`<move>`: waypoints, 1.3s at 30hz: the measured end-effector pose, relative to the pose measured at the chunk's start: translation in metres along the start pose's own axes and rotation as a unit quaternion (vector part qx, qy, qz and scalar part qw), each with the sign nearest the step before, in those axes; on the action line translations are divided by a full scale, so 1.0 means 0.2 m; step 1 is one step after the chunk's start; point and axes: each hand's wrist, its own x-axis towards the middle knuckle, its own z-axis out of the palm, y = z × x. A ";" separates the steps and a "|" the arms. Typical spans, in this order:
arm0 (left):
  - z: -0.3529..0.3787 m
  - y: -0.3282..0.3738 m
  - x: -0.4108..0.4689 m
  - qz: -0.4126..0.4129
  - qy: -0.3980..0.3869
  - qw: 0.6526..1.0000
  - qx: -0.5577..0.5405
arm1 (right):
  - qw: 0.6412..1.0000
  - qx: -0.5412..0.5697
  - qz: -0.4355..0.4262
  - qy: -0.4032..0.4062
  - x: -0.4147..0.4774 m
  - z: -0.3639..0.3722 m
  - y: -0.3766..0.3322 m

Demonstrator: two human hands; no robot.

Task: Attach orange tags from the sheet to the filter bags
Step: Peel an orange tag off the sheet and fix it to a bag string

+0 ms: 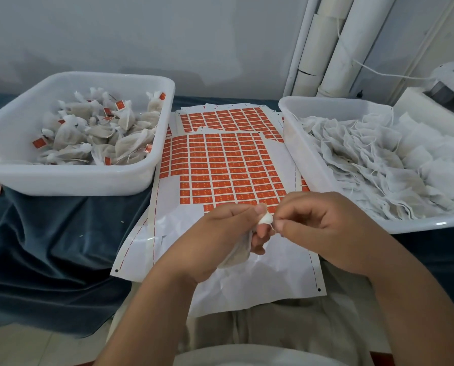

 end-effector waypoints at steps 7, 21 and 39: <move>-0.01 -0.01 0.01 0.005 -0.021 0.997 -0.074 | 0.987 -0.104 -0.051 0.107 -0.02 0.01 -0.03; 0.02 -0.04 0.04 0.022 0.082 0.995 -0.056 | 0.893 -0.341 -0.217 0.199 0.00 0.05 0.00; 0.10 -0.07 0.05 0.135 0.153 0.977 0.060 | 0.971 -0.160 0.090 0.151 -0.03 0.01 -0.05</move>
